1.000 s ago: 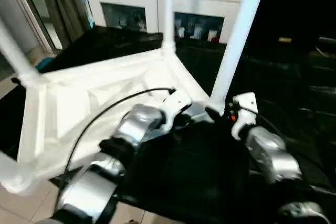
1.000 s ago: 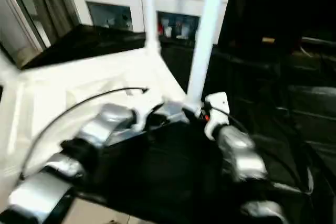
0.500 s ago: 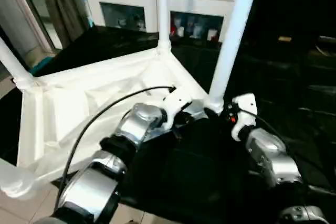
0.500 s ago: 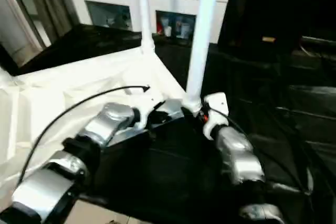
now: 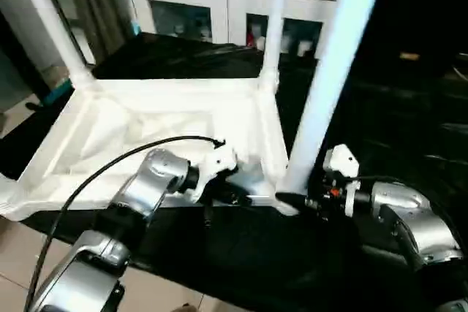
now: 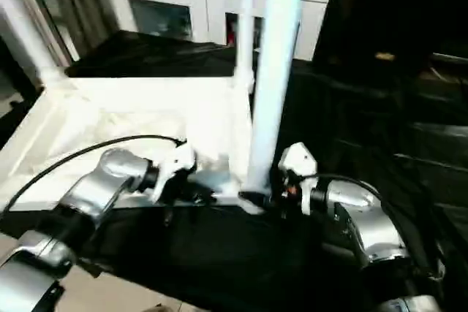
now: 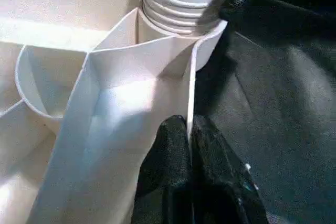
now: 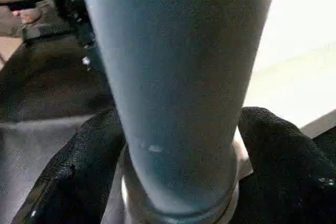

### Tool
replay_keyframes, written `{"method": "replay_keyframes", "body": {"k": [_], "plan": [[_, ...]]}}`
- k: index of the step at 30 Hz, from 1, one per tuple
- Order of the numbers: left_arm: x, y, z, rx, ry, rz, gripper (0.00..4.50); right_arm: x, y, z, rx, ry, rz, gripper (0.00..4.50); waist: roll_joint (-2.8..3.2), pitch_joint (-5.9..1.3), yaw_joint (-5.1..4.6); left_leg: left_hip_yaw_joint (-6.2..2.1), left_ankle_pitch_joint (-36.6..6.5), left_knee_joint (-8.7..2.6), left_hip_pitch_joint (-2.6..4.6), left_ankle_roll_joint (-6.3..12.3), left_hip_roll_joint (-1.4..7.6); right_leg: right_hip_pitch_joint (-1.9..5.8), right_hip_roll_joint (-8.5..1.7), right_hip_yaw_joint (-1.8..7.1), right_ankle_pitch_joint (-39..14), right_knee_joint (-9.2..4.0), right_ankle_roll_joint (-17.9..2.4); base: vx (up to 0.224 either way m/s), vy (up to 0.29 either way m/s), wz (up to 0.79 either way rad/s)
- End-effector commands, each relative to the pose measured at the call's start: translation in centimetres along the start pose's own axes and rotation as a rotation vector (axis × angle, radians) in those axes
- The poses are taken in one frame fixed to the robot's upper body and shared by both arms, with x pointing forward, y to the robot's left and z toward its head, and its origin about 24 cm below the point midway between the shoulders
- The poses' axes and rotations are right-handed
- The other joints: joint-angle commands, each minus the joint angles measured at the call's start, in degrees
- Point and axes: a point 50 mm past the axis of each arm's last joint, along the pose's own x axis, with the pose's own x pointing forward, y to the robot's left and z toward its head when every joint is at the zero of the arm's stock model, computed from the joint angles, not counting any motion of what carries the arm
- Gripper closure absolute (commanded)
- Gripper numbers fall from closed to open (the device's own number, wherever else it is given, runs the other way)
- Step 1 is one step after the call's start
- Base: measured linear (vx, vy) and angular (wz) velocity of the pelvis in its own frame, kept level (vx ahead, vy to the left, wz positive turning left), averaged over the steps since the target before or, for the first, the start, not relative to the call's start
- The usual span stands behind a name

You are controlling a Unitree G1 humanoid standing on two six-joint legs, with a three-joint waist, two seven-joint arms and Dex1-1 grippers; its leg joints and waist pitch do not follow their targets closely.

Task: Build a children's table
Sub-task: Rotate leg to tighten

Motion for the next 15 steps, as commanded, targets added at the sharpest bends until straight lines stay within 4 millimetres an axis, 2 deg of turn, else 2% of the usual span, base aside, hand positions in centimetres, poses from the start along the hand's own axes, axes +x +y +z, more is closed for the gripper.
{"method": "replay_keyframes", "body": {"k": [1,2,6,7,9,10,15], "plan": [[0.36,-0.75,-0.54,-0.037,-0.024,-0.053,4.5,0.11,0.37,0.06,0.001,0.006,0.044,0.84,-1.24,-2.85,0.03,-1.72,-9.2,-4.05,0.12,4.9,4.79,2.5,-6.28,3.29,-16.1,-3.92,-11.8,0.0,0.0,0.0],[0.29,-0.77,-0.55,-0.037,-0.023,-0.054,4.5,0.2,0.42,0.0,-0.002,0.012,0.05,1.09,-1.22,-2.89,0.03,-1.66,-9.0,-4.02,0.16,4.93,4.77,2.41,-6.25,3.31,-16.0,-3.97,-11.7,0.0,0.0,0.0],[0.15,-0.83,-0.52,-0.036,-0.024,-0.053,4.5,0.33,0.47,-0.04,-0.001,0.015,0.054,1.23,-1.33,-2.93,-0.01,-1.64,-8.2,-3.93,0.08,5.04,4.62,2.47,-6.25,3.31,-15.5,-3.91,-11.5,0.0,0.0,0.0],[0.09,-0.84,-0.5,-0.036,-0.023,-0.051,4.5,0.37,0.49,-0.05,-0.001,0.016,0.057,1.47,-1.27,-2.97,0.0,-1.63,-8.0,-3.93,0.1,5.08,4.62,2.45,-6.18,3.29,-15.3,-3.87,-11.5,0.0,0.0,0.0],[0.05,-0.81,-0.47,-0.035,-0.023,-0.048,4.5,0.42,0.44,-0.03,0.001,0.015,0.054,1.58,-1.27,-3.02,0.0,-1.64,-7.3,-3.86,0.06,5.31,4.61,2.49,-6.13,3.26,-14.0,-3.72,-11.8,0.0,0.0,0.0],[0.01,-0.8,-0.46,-0.035,-0.023,-0.047,4.5,0.45,0.43,-0.02,0.005,0.012,0.053,1.58,-1.06,-3.0,0.0,-1.65,-7.4,-3.84,0.03,5.31,4.6,2.49,-6.12,3.25,-13.9,-3.74,-11.8,0.0,0.0,0.0],[-0.01,-0.8,-0.45,-0.034,-0.02,-0.038,4.5,0.51,0.52,-0.14,0.017,0.011,0.051,1.7,-1.1,-3.09,-0.06,-1.62,-7.3,-3.78,0.1,5.28,4.59,2.55,-6.06,3.22,-13.1,-3.65,-12.2,0.0,0.0,0.0]]}}
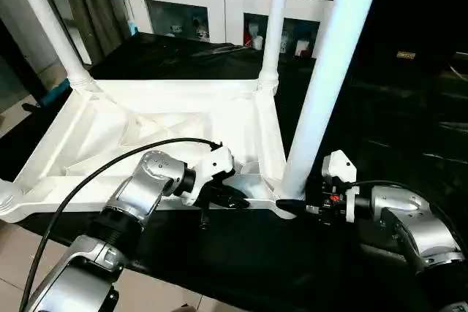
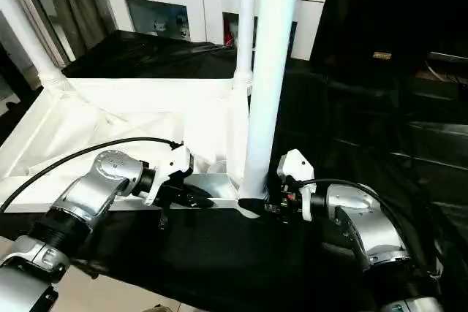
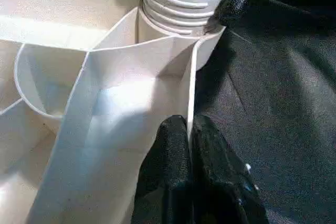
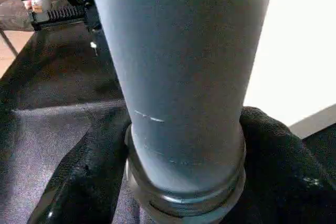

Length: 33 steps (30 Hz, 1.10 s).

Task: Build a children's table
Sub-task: Rotate leg to tighten

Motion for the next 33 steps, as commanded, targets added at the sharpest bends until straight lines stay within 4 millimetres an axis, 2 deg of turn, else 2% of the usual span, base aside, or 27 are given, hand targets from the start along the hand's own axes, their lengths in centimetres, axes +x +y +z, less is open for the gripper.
{"method": "replay_keyframes", "body": {"k": [1,3,4,5,6,7,8,9,10,11,12,15,17,19,21,23,25,26,27,28,30,31,33], "plan": [[0.5,-0.3,-0.2,-0.03,-0.023,-0.016,4.5,0.4,0.2,0.0,0.013,-0.004,0.007,1.71,-1.07,-3.11,0.07,-1.62,-7.3,-3.73,0.07,5.28,4.56,2.59,-6.06,3.22,-12.9,-3.64,-12.3,0.0,0.0,0.0],[0.8,0.1,-0.2,-0.042,-0.025,0.044,4.5,0.6,-0.2,-0.5,0.034,0.005,-0.064,1.71,-1.19,-3.07,-0.04,-1.59,-7.2,-3.74,0.03,5.23,4.54,2.61,-6.1,3.25,-13.1,-3.7,-12.3,0.0,0.0,0.0],[1.1,0.9,0.0,-0.052,-0.02,0.129,4.5,0.9,-0.9,-1.0,0.042,0.022,-0.168,1.72,-1.19,-2.99,-0.17,-1.63,-7.8,-3.76,0.04,4.9,4.4,2.57,-6.09,3.2,-14.2,-3.87,-12.2,0.0,0.0,0.0],[1.4,1.8,0.1,-0.073,-0.017,0.223,4.5,1.2,-1.8,-1.7,0.073,0.037,-0.32,1.72,-1.23,-2.7,-0.65,-1.58,-9.3,-3.89,0.22,3.91,4.19,2.06,-5.97,3.11,-17.4,-4.38,-11.7,0.0,0.0,0.0],[1.6,2.3,0.3,-0.089,-0.013,0.289,4.5,1.5,-2.4,-2.2,0.097,0.049,-0.427,1.72,-1.29,-2.65,-0.91,-1.89,-10.6,-4.03,0.43,2.46,4.03,2.38,-6.19,2.93,-21.4,-4.69,-10.7,0.0,0.0,0.0],[1.9,3.0,0.7,-0.115,-0.016,0.368,4.5,1.9,-3.0,-2.7,0.161,0.043,-0.55,1.72,-1.38,-2.69,-1.07,-1.95,-10.6,-4.04,0.26,2.13,3.9,2.52,-6.14,2.87,-22.5,-4.76,-10.1,0.0,0.0,0.0],[2.1,3.2,0.9,-0.127,-0.021,0.389,4.5,2.1,-3.1,-2.8,0.196,0.029,-0.591,1.72,-1.05,-2.62,-1.33,-2.09,-12.2,-4.26,0.5,1.2,4.01,2.18,-6.05,2.87,-24.5,-5.02,-9.4,0.0,0.0,0.0],[2.4,3.5,1.2,-0.139,-0.029,0.421,4.5,2.3,-3.3,-2.9,0.24,0.009,-0.649,1.73,-1.15,-2.69,-1.43,-2.05,-12.7,-4.19,0.79,1.01,4.03,2.05,-6.05,2.94,-24.6,-5.17,-9.2,0.0,0.0,0.0],[2.7,3.7,1.6,-0.149,-0.04,0.448,4.5,2.6,-3.5,-3.0,0.279,-0.008,-0.7,1.73,-1.27,-2.76,-1.45,-2.05,-12.8,-4.22,0.78,1.01,4.1,2.16,-6.13,3.11,-23.4,-5.08,-9.4,0.0,0.0,0.0],[2.8,3.7,1.7,-0.151,-0.043,0.453,4.5,2.6,-3.5,-3.0,0.287,-0.012,-0.711,1.73,-1.18,-2.8,-1.45,-1.91,-12.5,-4.16,0.78,1.37,4.08,2.06,-6.1,3.25,-21.8,-5.01,-9.9,0.0,0.0,0.0],[3.3,3.8,2.2,-0.163,-0.057,0.47,4.5,3.1,-3.5,-2.9,0.326,-0.033,-0.747,1.73,-0.82,-2.84,-1.29,-1.93,-12.1,-4.13,0.65,1.76,4.06,2.22,-6.15,3.29,-20.5,-4.89,-10.1,0.0,0.0,0.0],[3.8,3.9,2.8,-0.172,-0.073,0.482,4.5,3.8,-3.4,-2.8,0.351,-0.051,-0.761,1.73,-1.0,-2.98,-1.31,-1.78,-10.4,-4.08,0.34,2.63,4.03,2.41,-6.04,3.32,-17.4,-4.62,-10.5,0.0,0.0,0.0],[4.4,4.0,3.3,-0.17,-0.081,0.488,4.5,4.6,-3.3,-2.6,0.325,-0.044,-0.783,1.73,-0.68,-3.12,-1.16,-1.78,-9.4,-3.95,0.41,2.79,4.05,2.36,-6.15,3.28,-15.4,-4.44,-11.2,0.0,0.0,0.0],[4.9,3.9,3.7,-0.159,-0.088,0.475,4.5,5.4,-3.2,-2.0,0.308,-0.072,-0.78,1.73,-0.8,-3.12,-1.21,-1.8,-9.2,-3.99,0.29,2.9,4.05,2.54,-6.14,3.26,-14.3,-4.34,-11.6,0.0,0.0,0.0],[5.1,3.8,3.7,-0.142,-0.082,0.457,4.5,6.1,-2.8,-1.3,0.267,-0.111,-0.721,1.17,-0.69,-3.14,-1.1,-1.76,-9.7,-3.97,0.42,3.12,4.07,2.47,-6.18,3.29,-14.4,-4.42,-11.6,0.0,0.0,0.0],[5.0,3.8,3.6,-0.14,-0.077,0.454,4.5,6.2,-2.6,-1.0,0.255,-0.127,-0.69,1.03,-0.82,-3.08,-1.01,-1.75,-9.6,-4.02,0.26,3.51,4.1,2.66,-6.24,3.32,-14.3,-4.34,-11.6,0.0,0.0,0.0],[4.9,3.7,3.3,-0.136,-0.075,0.44,4.5,6.1,-2.5,-0.7,0.243,-0.136,-0.66,0.87,-0.67,-3.04,-0.86,-1.78,-9.7,-4.05,0.32,3.78,4.15,2.63,-6.26,3.29,-15.3,-4.45,-11.4,0.0,0.0,0.0],[4.7,3.6,3.0,-0.133,-0.07,0.429,4.5,6.0,-2.4,-0.5,0.215,-0.134,-0.612,0.87,-0.78,-3.02,-0.76,-1.8,-9.6,-4.07,0.26,3.85,4.15,2.71,-6.18,3.27,-15.4,-4.44,-11.2,0.0,0.0,0.0],[4.5,3.5,2.8,-0.127,-0.067,0.407,4.5,5.6,-2.3,-0.2,0.186,-0.134,-0.563,0.64,-0.82,-3.04,-0.73,-1.87,-9.5,-4.11,0.17,4.1,4.2,2.85,-6.16,3.24,-15.0,-4.38,-11.0,0.0,0.0,0.0],[4.5,3.5,2.8,-0.127,-0.067,0.407,4.5,5.6,-2.3,-0.2,0.186,-0.134,-0.563,0.64,-0.85,-3.03,-0.75,-1.82,-9.4,-4.07,0.18,4.31,4.26,2.82,-6.14,3.28,-14.6,-4.35,-11.0,0.0,0.0,0.0],[3.9,3.2,2.1,-0.114,-0.061,0.357,4.5,4.6,-2.1,0.2,0.138,-0.132,-0.454,0.64,-1.13,-3.04,-0.89,-1.79,-8.8,-3.97,-0.12,5.21,4.12,3.0,-6.22,3.23,-14.3,-4.3,-11.2,0.0,0.0,0.0],[3.8,3.2,2.1,-0.111,-0.061,0.348,4.5,4.5,-2.0,0.2,0.132,-0.131,-0.44,0.64,-1.06,-2.97,-0.81,-1.78,-8.9,-3.96,-0.04,5.38,4.13,2.92,-6.28,3.23,-15.0,-4.44,-11.1,0.0,0.0,0.0],[2.9,2.2,1.4,-0.05,-0.078,0.218,4.5,3.0,-1.6,0.4,0.068,-0.108,-0.306,0.64,-1.26,-2.91,-0.63,-1.85,-8.6,-4.02,-0.17,5.84,4.11,3.11,-6.35,3.2,-17.2,-4.62,-10.3,0.0,0.0,0.0]]}}
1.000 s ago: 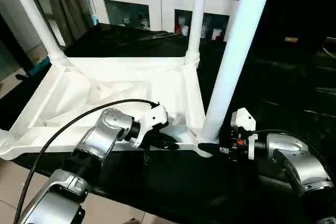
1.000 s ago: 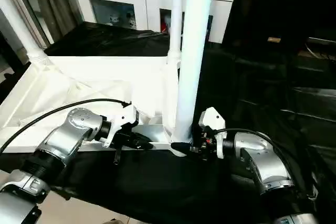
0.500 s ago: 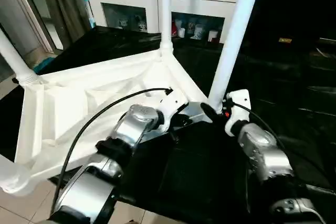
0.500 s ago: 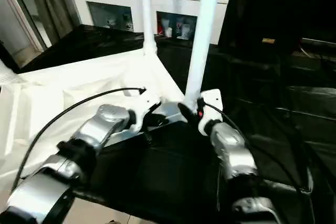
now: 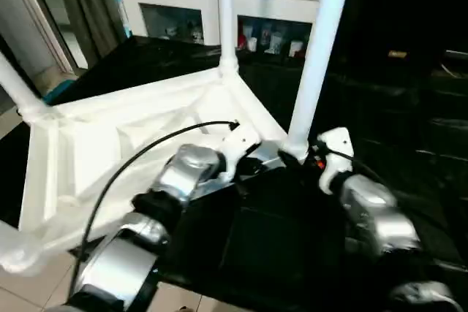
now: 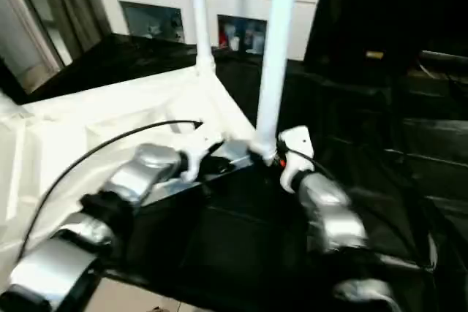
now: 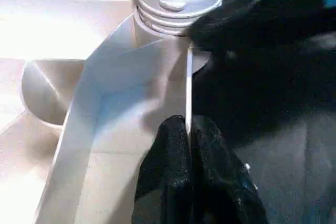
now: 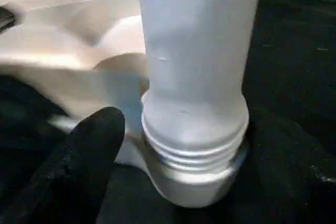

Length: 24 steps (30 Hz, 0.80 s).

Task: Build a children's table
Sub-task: Rotate leg to tighten

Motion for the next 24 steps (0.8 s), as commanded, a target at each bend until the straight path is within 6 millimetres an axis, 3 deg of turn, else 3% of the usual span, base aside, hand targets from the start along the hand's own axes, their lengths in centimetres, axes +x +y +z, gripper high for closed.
{"method": "replay_keyframes", "body": {"k": [1,6,8,16,24], "plan": [[-0.4,-1.0,-0.5,0.025,-0.049,-0.122,4.5,0.2,1.7,0.6,-0.04,-0.006,0.192,0.64,-1.31,-2.83,0.41,-1.88,-8.6,-3.72,-0.42,6.2,4.23,2.96,-6.39,3.24,-17.4,-4.49,-10.1,0.0,0.0,0.0],[-1.8,-1.5,-1.3,0.018,-0.036,-0.233,4.5,-1.4,1.8,0.6,-0.066,0.049,0.347,0.64,-1.01,-3.14,0.81,-1.57,-7.0,-3.56,0.1,6.36,4.78,2.45,-5.95,3.22,-11.8,-3.56,-12.3,0.0,0.0,0.0],[-2.1,-1.5,-1.5,0.02,-0.029,-0.25,4.5,-1.8,1.9,0.6,-0.068,0.064,0.379,0.64,-0.96,-3.07,0.8,-1.54,-7.0,-3.56,-0.01,6.44,4.8,2.36,-5.94,3.18,-10.6,-3.44,-12.9,0.0,0.0,0.0],[-3.3,-1.9,-2.1,0.025,-0.016,-0.336,4.5,-2.4,1.9,0.8,-0.076,0.087,0.448,0.64,-1.31,-2.92,0.97,-1.52,-8.1,-3.65,-0.05,5.22,4.6,2.4,-6.18,3.19,-15.2,-3.88,-11.6,0.0,0.0,0.0],[-3.4,-2.3,-1.9,0.025,-0.021,-0.358,4.5,-1.7,2.9,0.7,-0.07,0.086,0.488,1.23,-1.32,-2.99,1.11,-1.46,-7.1,-3.55,0.02,5.28,4.57,2.35,-6.12,3.21,-13.7,-3.67,-11.9,0.0,0.0,0.0]]}}
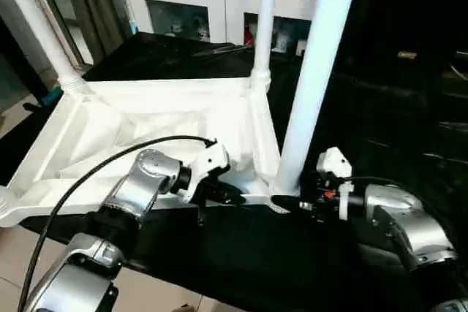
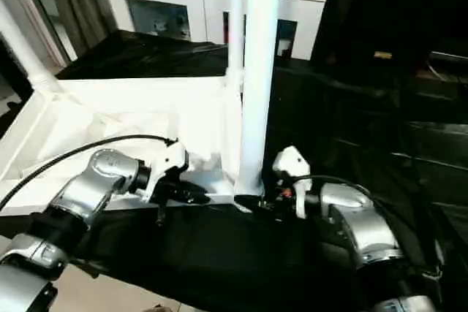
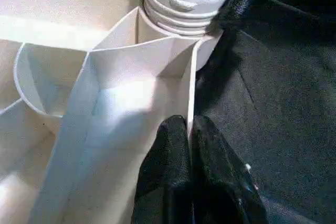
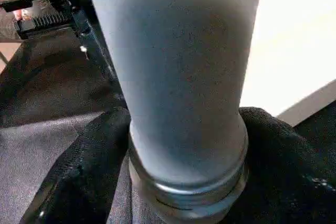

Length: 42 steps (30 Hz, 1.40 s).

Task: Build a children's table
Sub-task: Rotate leg to tighten

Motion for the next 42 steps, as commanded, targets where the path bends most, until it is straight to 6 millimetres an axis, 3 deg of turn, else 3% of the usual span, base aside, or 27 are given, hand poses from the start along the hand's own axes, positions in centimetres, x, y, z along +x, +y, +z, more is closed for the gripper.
{"method": "replay_keyframes", "body": {"k": [1,8,13,14,15,17,18,19,20,24,26,28,29,30,32,33,35,36,39,40,41,42], "plan": [[0.7,-0.6,0.2,-0.016,-0.044,-0.058,4.5,0.8,0.6,0.5,-0.013,-0.011,0.053,1.35,-1.25,-3.08,0.15,-1.62,-7.1,-3.55,0.07,5.08,4.53,2.61,-6.11,3.22,-13.5,-3.58,-11.9,0.0,0.0,0.0],[0.7,-0.6,0.2,-0.02,-0.047,-0.047,4.5,0.9,0.5,0.4,0.006,-0.019,0.033,1.71,-1.24,-3.18,0.15,-1.59,-6.4,-3.44,0.05,5.28,4.45,2.67,-6.06,3.19,-12.7,-3.49,-11.8,0.0,0.0,0.0],[0.9,0.0,0.5,-0.039,-0.069,0.033,4.5,1.3,-0.5,0.2,0.042,-0.04,-0.107,1.75,-1.3,-3.1,-0.22,-1.69,-7.0,-3.55,0.0,4.59,4.32,2.72,-6.1,3.16,-13.9,-3.58,-11.8,0.0,0.0,0.0],[1.3,0.7,0.8,-0.054,-0.083,0.124,4.5,1.9,-1.1,-0.2,0.07,-0.041,-0.221,1.75,-1.79,-3.05,-0.57,-1.57,-7.1,-3.54,0.04,4.51,4.35,2.54,-6.01,3.22,-14.2,-3.73,-11.6,0.0,0.0,0.0],[1.4,0.8,0.8,-0.055,-0.083,0.134,4.5,2.0,-1.1,-0.2,0.074,-0.042,-0.231,1.75,-1.57,-2.9,-0.73,-1.74,-7.8,-3.67,0.11,3.74,4.11,2.56,-6.0,3.08,-16.2,-3.9,-11.3,0.0,0.0,0.0],[2.3,1.8,1.1,-0.085,-0.079,0.292,4.5,3.3,-1.5,-0.8,0.13,-0.055,-0.377,1.75,-2.71,-3.03,-0.93,-1.64,-7.8,-3.59,0.27,3.15,4.1,2.52,-6.28,3.17,-18.7,-4.18,-10.2,0.0,0.0,0.0],[2.5,1.9,1.1,-0.09,-0.078,0.314,4.5,3.6,-1.5,-0.9,0.14,-0.059,-0.397,1.76,-2.31,-2.86,-1.02,-1.68,-7.7,-3.66,0.28,2.94,4.05,2.41,-6.21,3.2,-19.5,-4.21,-9.9,0.0,0.0,0.0],[2.8,2.1,1.2,-0.098,-0.076,0.346,4.5,4.0,-1.4,-1.0,0.155,-0.064,-0.426,1.76,-2.73,-2.83,-1.22,-1.61,-7.8,-3.68,0.19,3.03,4.14,2.22,-6.22,3.26,-19.9,-4.25,-9.7,0.0,0.0,0.0],[3.1,2.1,1.4,-0.105,-0.075,0.363,4.5,4.5,-1.3,-1.0,0.173,-0.075,-0.449,1.76,-2.84,-2.95,-1.0,-1.54,-7.4,-3.61,0.42,3.18,4.09,2.19,-6.24,3.29,-19.7,-4.26,-9.5,0.0,0.0,0.0],[4.1,1.6,2.1,-0.082,-0.084,0.327,4.5,5.7,-0.7,-0.7,0.145,-0.088,-0.432,1.76,-2.98,-2.91,-0.83,-1.47,-6.4,-3.68,0.12,4.21,4.16,2.33,-6.28,3.38,-17.0,-3.85,-9.5,0.0,0.0,0.0],[4.3,1.5,2.2,-0.07,-0.084,0.312,4.5,5.8,-0.5,-0.5,0.145,-0.104,-0.416,1.76,-2.96,-2.88,-0.72,-1.43,-6.7,-3.66,0.15,4.31,4.1,2.36,-6.35,3.45,-17.8,-3.98,-9.2,0.0,0.0,0.0],[4.4,1.5,2.3,-0.061,-0.081,0.301,4.5,5.8,-0.5,-0.4,0.173,-0.134,-0.413,1.2,-2.65,-2.83,-0.79,-1.43,-7.3,-3.69,0.18,4.25,4.13,2.28,-6.29,3.49,-18.4,-4.19,-9.0,0.0,0.0,0.0],[4.4,1.5,2.3,-0.061,-0.081,0.301,4.5,5.8,-0.5,-0.4,0.173,-0.134,-0.413,1.06,-2.71,-2.87,-0.77,-1.45,-7.4,-3.72,0.2,4.23,4.15,2.31,-6.29,3.47,-18.3,-4.13,-9.0,0.0,0.0,0.0],[4.3,1.4,2.2,-0.054,-0.079,0.291,4.5,5.7,-0.6,-0.4,0.173,-0.14,-0.411,1.06,-2.34,-2.87,-0.7,-1.53,-7.5,-3.74,0.25,4.1,4.18,2.29,-6.3,3.47,-18.3,-4.1,-9.1,0.0,0.0,0.0],[4.2,1.4,2.2,-0.047,-0.076,0.279,4.5,5.6,-0.5,-0.3,0.162,-0.137,-0.4,1.04,-2.53,-2.93,-0.77,-1.52,-7.5,-3.77,0.19,4.08,4.24,2.36,-6.25,3.47,-17.2,-3.99,-9.4,0.0,0.0,0.0],[4.0,1.2,2.1,-0.034,-0.076,0.249,4.5,5.3,-0.3,-0.2,0.124,-0.126,-0.362,0.74,-2.56,-2.95,-0.68,-1.47,-7.3,-3.7,0.24,4.21,4.2,2.42,-6.28,3.48,-16.8,-3.99,-9.5,0.0,0.0,0.0],[3.8,1.0,2.0,-0.027,-0.081,0.221,4.5,4.9,-0.1,-0.2,0.106,-0.12,-0.328,0.74,-2.64,-2.98,-0.6,-1.46,-6.8,-3.66,0.12,4.62,4.2,2.52,-6.27,3.51,-15.6,-3.83,-9.7,0.0,0.0,0.0],[3.6,0.7,1.9,-0.017,-0.088,0.183,4.5,4.5,0.0,-0.1,0.084,-0.117,-0.289,0.74,-1.77,-3.09,-0.51,-1.42,-6.8,-3.53,0.21,4.78,4.21,2.52,-6.22,3.51,-14.5,-3.96,-9.9,0.0,0.0,0.0],[2.8,-0.1,1.5,0.002,-0.091,0.077,4.5,3.1,0.2,0.1,0.029,-0.096,-0.195,0.74,-2.06,-3.28,-0.35,-1.51,-5.4,-3.42,-0.09,6.03,4.24,3.02,-6.19,3.47,-10.4,-3.28,-11.0,0.0,0.0,0.0],[2.5,-0.3,1.3,0.008,-0.087,0.04,4.5,2.5,0.2,0.2,0.008,-0.087,-0.165,0.74,-1.9,-3.19,-0.28,-1.35,-5.4,-3.33,-0.01,6.56,4.27,2.71,-6.09,3.41,-11.1,-3.41,-11.2,0.0,0.0,0.0],[2.2,-0.5,1.1,0.007,-0.079,0.013,4.5,2.0,0.3,0.3,-0.01,-0.075,-0.13,0.74,-1.17,-3.2,-0.18,-1.4,-5.6,-3.29,0.02,6.32,4.27,2.64,-6.15,3.42,-11.6,-3.36,-11.4,0.0,0.0,0.0],[1.9,-0.6,0.9,0.003,-0.071,-0.009,4.5,1.5,0.3,0.4,-0.026,-0.065,-0.104,0.74,-1.59,-3.12,-0.23,-1.29,-6.2,-3.37,0.05,6.13,4.39,2.64,-5.88,3.36,-12.0,-3.49,-11.4,0.0,0.0,0.0]]}}
